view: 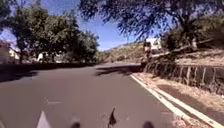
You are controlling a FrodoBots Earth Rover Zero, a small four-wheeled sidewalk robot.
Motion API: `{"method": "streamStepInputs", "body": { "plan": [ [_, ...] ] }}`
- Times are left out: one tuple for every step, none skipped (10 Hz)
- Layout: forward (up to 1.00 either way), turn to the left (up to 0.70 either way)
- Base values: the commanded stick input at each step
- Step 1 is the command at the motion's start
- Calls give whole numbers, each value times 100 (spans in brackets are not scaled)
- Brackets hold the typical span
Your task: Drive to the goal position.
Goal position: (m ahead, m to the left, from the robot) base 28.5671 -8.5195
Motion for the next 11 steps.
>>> {"method": "streamStepInputs", "body": {
  "plan": [
    [70, 0],
    [70, 0],
    [70, 0],
    [70, 0],
    [70, 0],
    [70, 0],
    [70, 0],
    [70, 0],
    [70, 0],
    [70, 0],
    [70, 0]
  ]
}}
